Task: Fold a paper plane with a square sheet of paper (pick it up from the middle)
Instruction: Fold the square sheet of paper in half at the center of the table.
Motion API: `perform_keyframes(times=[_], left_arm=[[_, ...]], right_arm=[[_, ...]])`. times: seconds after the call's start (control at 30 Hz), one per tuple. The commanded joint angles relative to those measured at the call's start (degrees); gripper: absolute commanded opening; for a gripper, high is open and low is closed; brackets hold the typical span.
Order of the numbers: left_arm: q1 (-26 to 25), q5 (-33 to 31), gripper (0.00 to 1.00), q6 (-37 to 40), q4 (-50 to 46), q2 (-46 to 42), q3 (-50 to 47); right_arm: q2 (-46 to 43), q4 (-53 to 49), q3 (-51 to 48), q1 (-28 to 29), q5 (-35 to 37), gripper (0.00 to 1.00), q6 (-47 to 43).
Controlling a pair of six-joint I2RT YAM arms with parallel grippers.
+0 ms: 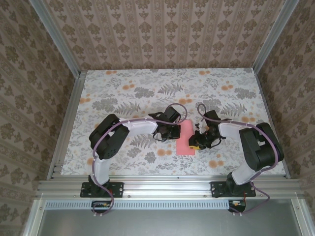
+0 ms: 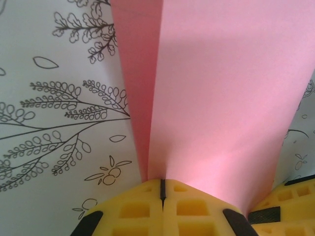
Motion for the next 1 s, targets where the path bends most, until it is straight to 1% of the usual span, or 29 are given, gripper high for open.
perform_keyframes(times=[0.0,0.13,0.33,0.4,0.5,0.57,0.67,0.77,0.87,0.97], left_arm=[[-0.6,-0.6,0.05,1.2,-3.6,2.1,0.5],[-0.7,-0.7,0.05,1.4,-3.9,2.0,0.7],[-0.6,-0.9,0.05,1.7,-4.2,1.9,0.9],[-0.6,-0.9,0.05,1.9,-4.3,1.9,0.9],[-0.6,-1.0,0.05,2.0,-4.5,2.0,1.0],[-0.6,-0.9,0.05,2.0,-4.4,2.0,1.1],[-0.6,-1.0,0.05,2.0,-4.5,2.1,1.1],[-0.6,-1.1,0.05,2.0,-4.8,2.0,1.2],[-0.6,-1.1,0.05,2.1,-4.9,2.1,1.4],[-0.6,-1.1,0.05,2.2,-5.0,2.2,1.7]], right_arm=[[-2.4,-3.0,-0.9,0.3,2.5,0.24,-0.2],[-7.2,-1.8,-2.6,0.3,-0.7,0.24,1.7],[-5.0,1.4,-5.8,0.8,-2.2,0.24,3.8],[-3.3,1.4,-6.2,1.2,-1.1,0.24,4.0],[-1.8,-0.8,-5.9,1.5,2.4,0.23,2.9],[-2.8,-1.9,-5.6,1.7,2.9,0.23,2.3],[-6.9,-3.8,-5.0,1.6,2.9,0.24,2.3],[-10.2,-3.4,-5.3,1.7,-0.4,0.24,2.7],[-11.3,-1.7,-6.8,1.7,-3.2,0.24,3.7],[-9.5,-1.4,-8.0,1.8,-2.0,0.24,3.6]])
